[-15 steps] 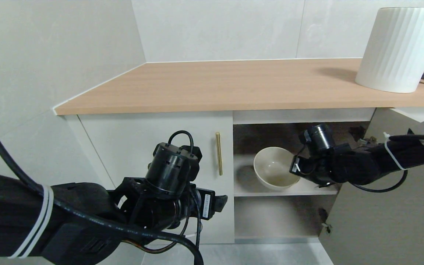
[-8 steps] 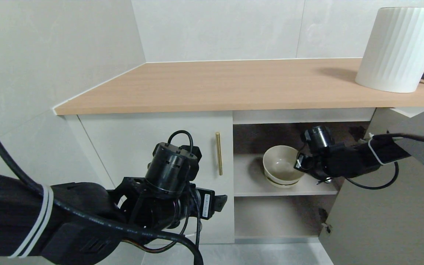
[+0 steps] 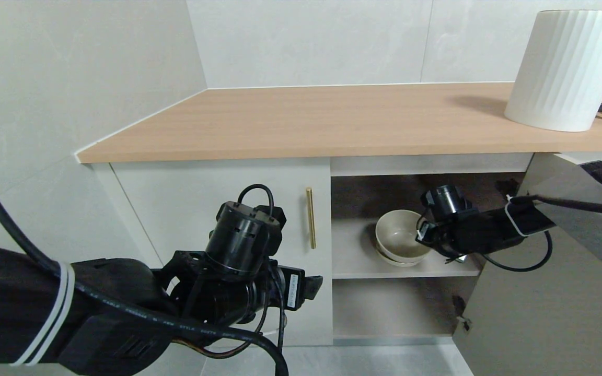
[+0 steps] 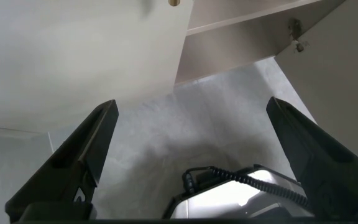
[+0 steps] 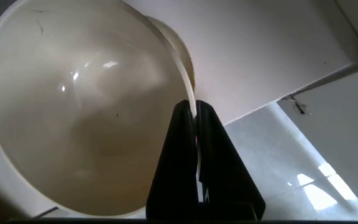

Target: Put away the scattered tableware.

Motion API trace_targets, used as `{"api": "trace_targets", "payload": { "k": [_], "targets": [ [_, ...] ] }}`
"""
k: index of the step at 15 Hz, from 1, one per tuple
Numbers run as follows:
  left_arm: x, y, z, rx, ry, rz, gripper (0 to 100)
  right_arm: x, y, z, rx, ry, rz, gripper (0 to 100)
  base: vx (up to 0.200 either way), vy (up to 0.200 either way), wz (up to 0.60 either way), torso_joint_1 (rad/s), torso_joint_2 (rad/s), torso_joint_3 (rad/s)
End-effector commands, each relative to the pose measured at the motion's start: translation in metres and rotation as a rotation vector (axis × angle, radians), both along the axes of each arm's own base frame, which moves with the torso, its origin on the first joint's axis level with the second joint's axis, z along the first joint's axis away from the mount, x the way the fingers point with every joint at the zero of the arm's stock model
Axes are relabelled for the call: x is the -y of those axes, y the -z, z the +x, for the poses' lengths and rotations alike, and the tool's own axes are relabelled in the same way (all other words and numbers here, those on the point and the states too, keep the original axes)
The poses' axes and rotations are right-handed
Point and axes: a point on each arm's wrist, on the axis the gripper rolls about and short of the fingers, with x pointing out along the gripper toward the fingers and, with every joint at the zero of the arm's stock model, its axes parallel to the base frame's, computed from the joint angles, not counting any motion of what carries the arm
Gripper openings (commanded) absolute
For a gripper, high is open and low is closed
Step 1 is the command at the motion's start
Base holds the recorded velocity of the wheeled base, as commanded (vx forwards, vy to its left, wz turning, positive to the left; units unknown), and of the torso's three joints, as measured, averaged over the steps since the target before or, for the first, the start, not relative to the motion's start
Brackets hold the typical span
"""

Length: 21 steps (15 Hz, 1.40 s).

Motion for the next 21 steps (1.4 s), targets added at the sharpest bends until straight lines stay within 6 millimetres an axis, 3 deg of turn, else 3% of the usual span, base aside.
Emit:
{"api": "trace_targets", "payload": {
  "k": [1, 8, 9, 16, 19, 21],
  "targets": [
    [0.0, 0.0, 0.0, -0.001, -0.001, 0.0, 100, -0.001, 0.006, 0.005, 0.001, 0.007, -0.006, 0, 0.0, 0.0, 0.0, 0.0, 0.0, 0.0],
    [0.0, -0.001, 0.0, 0.004, -0.001, -0.004, 100, -0.003, 0.009, 0.01, 0.005, 0.008, -0.005, 0, 0.0, 0.0, 0.0, 0.0, 0.0, 0.0],
    [0.0, -0.001, 0.0, 0.004, -0.001, -0.004, 100, -0.003, 0.009, 0.01, 0.005, 0.008, -0.005, 100, 0.0, 0.0, 0.0, 0.0, 0.0, 0.0],
    [-0.003, -0.002, 0.002, 0.005, -0.013, -0.005, 100, -0.003, -0.003, 0.002, -0.005, -0.019, 0.015, 100, 0.0, 0.0, 0.0, 0.0, 0.0, 0.0],
    [-0.008, -0.008, 0.003, 0.019, -0.029, -0.019, 100, -0.001, -0.028, -0.016, -0.024, -0.072, 0.059, 100, 0.0, 0.0, 0.0, 0.0, 0.0, 0.0],
    [-0.015, -0.018, 0.001, 0.039, -0.047, -0.05, 100, -0.001, -0.059, -0.045, -0.028, -0.16, 0.107, 100, 0.0, 0.0, 0.0, 0.0, 0.0, 0.0]
  ]
}}
